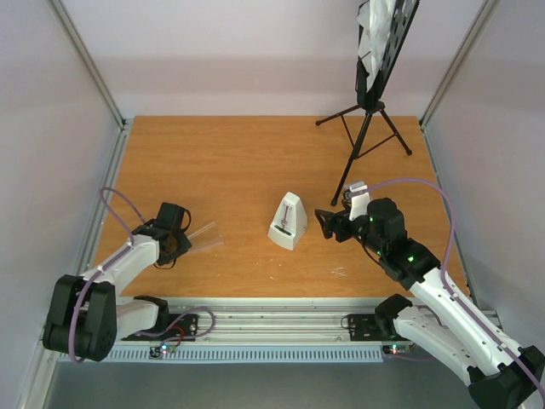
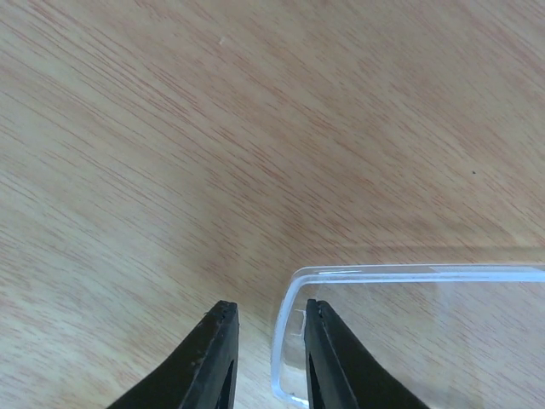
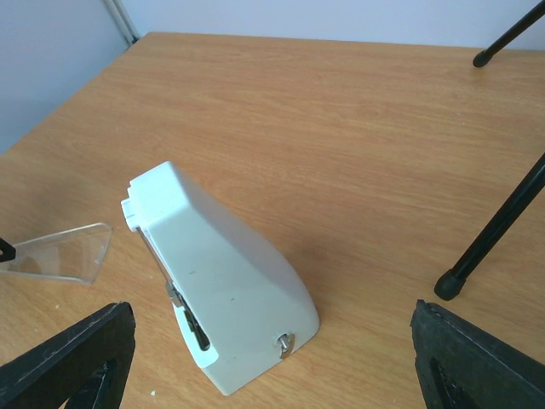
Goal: Pack up the instrument practice props
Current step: Pick up the cover of the metronome from the center of the board.
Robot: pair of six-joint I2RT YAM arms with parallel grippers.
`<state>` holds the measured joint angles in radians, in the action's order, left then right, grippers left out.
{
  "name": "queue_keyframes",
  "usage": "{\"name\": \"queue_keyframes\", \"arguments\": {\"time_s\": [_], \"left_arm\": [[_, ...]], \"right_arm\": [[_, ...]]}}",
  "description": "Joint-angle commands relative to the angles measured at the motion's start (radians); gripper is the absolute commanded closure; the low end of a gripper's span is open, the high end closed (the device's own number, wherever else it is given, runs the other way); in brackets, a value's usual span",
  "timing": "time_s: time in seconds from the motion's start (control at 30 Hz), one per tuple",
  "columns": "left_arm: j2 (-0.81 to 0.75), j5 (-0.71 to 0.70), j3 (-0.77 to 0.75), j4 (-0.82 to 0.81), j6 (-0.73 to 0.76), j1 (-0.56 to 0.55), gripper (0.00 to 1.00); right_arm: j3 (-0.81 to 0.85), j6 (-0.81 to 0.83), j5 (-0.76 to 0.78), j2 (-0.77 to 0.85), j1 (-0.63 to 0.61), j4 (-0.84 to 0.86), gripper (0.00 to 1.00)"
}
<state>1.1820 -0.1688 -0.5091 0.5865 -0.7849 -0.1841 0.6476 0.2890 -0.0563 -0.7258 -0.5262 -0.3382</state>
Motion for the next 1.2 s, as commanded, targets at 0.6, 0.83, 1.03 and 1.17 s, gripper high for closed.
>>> {"name": "queue_keyframes", "arguments": {"time_s": [0.6, 0.83, 1.03, 1.17], "left_arm": [[-0.003, 0.003, -0.036, 0.037, 0.028, 0.009, 1.0], [-0.062, 0.006, -0.083, 0.112, 0.085, 0.009, 1.0], [-0.074, 0.013, -0.085, 0.119, 0.108, 0.009, 1.0], [-0.081, 0.028, -0.088, 0.119, 0.107, 0.009, 1.0]], "right_arm": [[-0.011, 0.001, -0.023, 0.0, 0.003, 0.011, 0.11], [-0.021, 0.017, -0.063, 0.022, 0.003, 0.029, 0.1], [-0.026, 0.024, -0.094, 0.017, 0.003, 0.042, 0.1], [-0.025, 0.027, -0.115, 0.005, 0.004, 0.048, 0.1]]}}
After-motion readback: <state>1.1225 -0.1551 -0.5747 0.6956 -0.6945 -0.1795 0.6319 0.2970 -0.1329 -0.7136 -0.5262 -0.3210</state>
